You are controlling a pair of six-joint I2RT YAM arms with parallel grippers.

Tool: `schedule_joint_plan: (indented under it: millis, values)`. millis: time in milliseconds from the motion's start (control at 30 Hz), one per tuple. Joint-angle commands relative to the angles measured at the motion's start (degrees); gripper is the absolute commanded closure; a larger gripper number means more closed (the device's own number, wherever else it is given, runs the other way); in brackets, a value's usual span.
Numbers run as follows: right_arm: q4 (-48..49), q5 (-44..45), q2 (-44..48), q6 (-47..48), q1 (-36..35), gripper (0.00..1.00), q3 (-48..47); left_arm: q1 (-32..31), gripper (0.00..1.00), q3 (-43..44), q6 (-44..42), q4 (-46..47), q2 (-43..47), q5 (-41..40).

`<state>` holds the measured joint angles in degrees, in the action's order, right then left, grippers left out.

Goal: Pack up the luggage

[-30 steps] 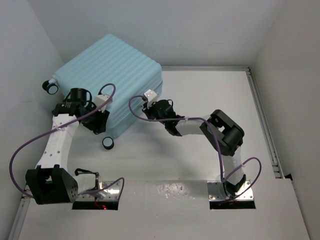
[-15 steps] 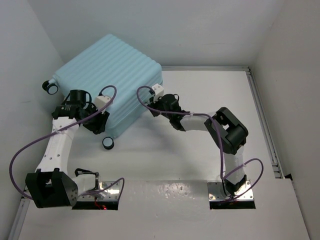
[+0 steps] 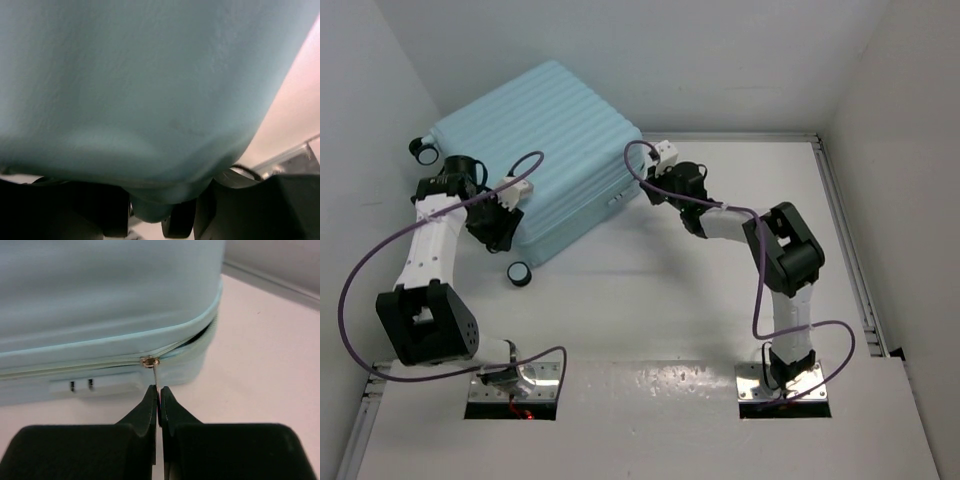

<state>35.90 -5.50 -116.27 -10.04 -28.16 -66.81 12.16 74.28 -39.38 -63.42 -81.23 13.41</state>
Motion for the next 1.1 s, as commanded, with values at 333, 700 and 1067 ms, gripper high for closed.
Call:
schedule_joint_plan:
  millis: [333, 700, 1067]
  values:
    - [-0.05, 2.08, -12.48, 5.22, 14.62, 1.0, -18.16, 0.59, 1.0, 16.42, 11.16, 21.14, -21.86, -27.38]
    - [11.65, -6.81, -30.49, -9.19, 16.3, 1.0, -38.48, -6.8, 1.0, 16.6, 14.85, 22.37, -20.9, -19.92]
    - [14.44, 5.15, -48.88, -26.86, 10.06, 1.0, -65.91, -9.18, 1.0, 13.87, 16.7, 22.37, -12.73, -8.77]
